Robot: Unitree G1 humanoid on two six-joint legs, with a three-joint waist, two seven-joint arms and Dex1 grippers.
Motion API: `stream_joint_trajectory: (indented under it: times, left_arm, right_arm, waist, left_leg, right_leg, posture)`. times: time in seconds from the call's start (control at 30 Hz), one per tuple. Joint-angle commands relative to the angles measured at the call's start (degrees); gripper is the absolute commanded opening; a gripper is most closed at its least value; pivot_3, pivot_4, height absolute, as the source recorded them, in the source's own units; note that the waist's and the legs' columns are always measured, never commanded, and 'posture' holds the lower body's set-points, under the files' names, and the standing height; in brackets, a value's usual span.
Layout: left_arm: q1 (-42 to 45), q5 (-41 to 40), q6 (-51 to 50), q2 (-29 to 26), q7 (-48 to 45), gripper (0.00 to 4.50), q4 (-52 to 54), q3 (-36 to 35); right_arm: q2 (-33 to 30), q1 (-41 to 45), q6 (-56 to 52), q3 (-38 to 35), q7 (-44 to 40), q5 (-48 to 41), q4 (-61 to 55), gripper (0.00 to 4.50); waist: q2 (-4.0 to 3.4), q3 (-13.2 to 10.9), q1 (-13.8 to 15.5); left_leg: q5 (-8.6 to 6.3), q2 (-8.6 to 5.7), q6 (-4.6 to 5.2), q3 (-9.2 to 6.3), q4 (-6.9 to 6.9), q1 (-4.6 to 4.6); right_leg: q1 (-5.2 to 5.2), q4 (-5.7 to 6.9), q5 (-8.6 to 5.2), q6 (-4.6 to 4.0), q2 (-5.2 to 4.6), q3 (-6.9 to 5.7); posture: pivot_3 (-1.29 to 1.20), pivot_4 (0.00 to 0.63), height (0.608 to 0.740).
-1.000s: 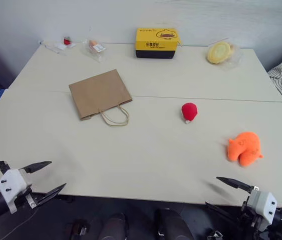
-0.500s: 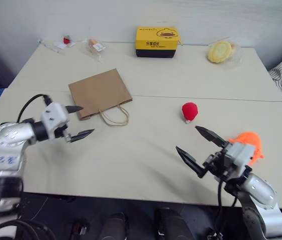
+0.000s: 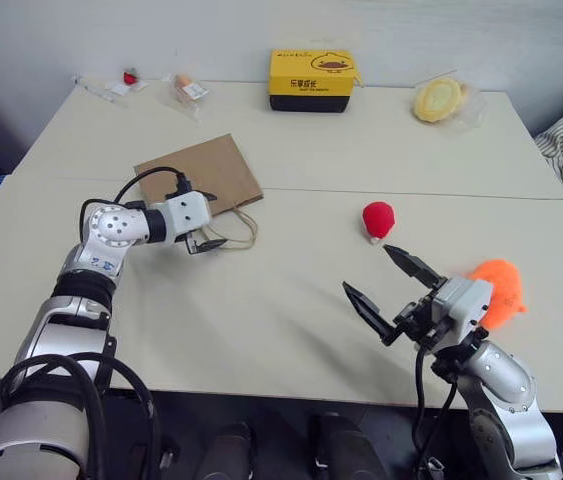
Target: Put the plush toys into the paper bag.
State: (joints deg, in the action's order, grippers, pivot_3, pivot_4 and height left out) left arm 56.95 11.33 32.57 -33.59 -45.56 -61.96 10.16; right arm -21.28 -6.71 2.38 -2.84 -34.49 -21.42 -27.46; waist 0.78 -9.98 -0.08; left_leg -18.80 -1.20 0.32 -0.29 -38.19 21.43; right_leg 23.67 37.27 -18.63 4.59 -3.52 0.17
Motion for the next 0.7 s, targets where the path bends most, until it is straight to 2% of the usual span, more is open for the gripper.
stream_joint_trajectory:
  times: [0.03,0.1,0.27,0.4,0.47,0.57,0.7]
  left_arm:
    - [2.19,1.76,2.91,0.19,2.59,4.10,-2.52,0.47]
    - [2.60,1.53,3.33,0.80,2.78,3.68,-3.59,0.14]
    - [2.86,-1.44,3.29,2.10,-1.20,2.08,-4.04,-1.82]
    - [1.48,-10.86,-1.45,4.08,-14.94,0.81,0.33,-6.21]
    - [0.20,-17.31,-6.31,5.42,-20.16,0.15,6.24,-9.11]
    - [-3.64,-26.75,-16.90,6.55,-26.91,0.03,19.86,-11.54]
    - [-8.73,-35.29,-33.58,6.11,-26.57,0.03,38.60,-12.64]
  right_arm:
    - [-0.37,-0.77,0.20,-1.09,1.01,-0.29,-3.92,4.50]
    - [-0.45,-1.19,0.16,-1.16,1.27,-0.33,-4.24,4.50]
    - [-0.79,-1.51,-0.17,-1.52,1.66,-0.40,-4.40,4.50]
    - [-2.18,-1.39,-1.61,-1.45,0.96,-0.76,-3.64,4.50]
    - [-2.36,-0.45,-2.72,-1.05,0.79,-1.66,-3.50,4.50]
    - [-2.35,1.33,-5.22,0.43,0.14,-3.36,-3.68,4.50]
    - [-2.40,5.30,-10.64,3.70,0.18,-3.60,-3.34,4.50]
  waist:
    - [0.00,0.00,0.00]
    - [0.00,0.00,0.04]
    - [0.06,-0.02,0.07]
    - [0.06,-0.02,0.05]
    - [0.06,-0.03,0.03]
    - [0.06,-0.02,-0.11]
    - [0.05,-0.03,-0.43]
  left_leg:
    - [0.00,0.00,0.00,0.01,0.00,0.00]
    - [0.00,0.00,0.00,0.01,-0.01,0.00]
    - [0.00,-0.01,0.00,0.01,-0.08,0.00]
    - [0.00,0.00,0.00,0.02,-0.09,0.00]
    - [0.00,0.00,0.00,0.02,-0.11,0.00]
    - [0.00,0.01,0.00,0.01,-0.14,0.00]
    - [0.02,0.10,-0.04,-0.03,-0.16,-0.02]
  right_leg:
    - [0.01,0.02,0.00,0.00,0.00,0.01]
    - [0.02,0.05,0.00,0.00,-0.01,0.01]
    - [0.02,0.11,0.00,0.00,-0.02,0.00]
    - [0.02,0.14,0.00,0.00,-0.01,-0.02]
    - [0.02,0.14,0.00,0.00,-0.01,-0.01]
    - [0.01,0.15,0.00,0.00,-0.02,0.03]
    - [0.02,0.21,0.00,-0.01,0.02,0.10]
  posture:
    - [0.00,0.150,0.740]
    - [0.00,0.150,0.740]
    - [0.00,0.150,0.740]
    - [0.00,0.150,0.740]
    - [0.00,0.150,0.740]
    - [0.00,0.150,0.740]
    - [0.00,0.150,0.740]
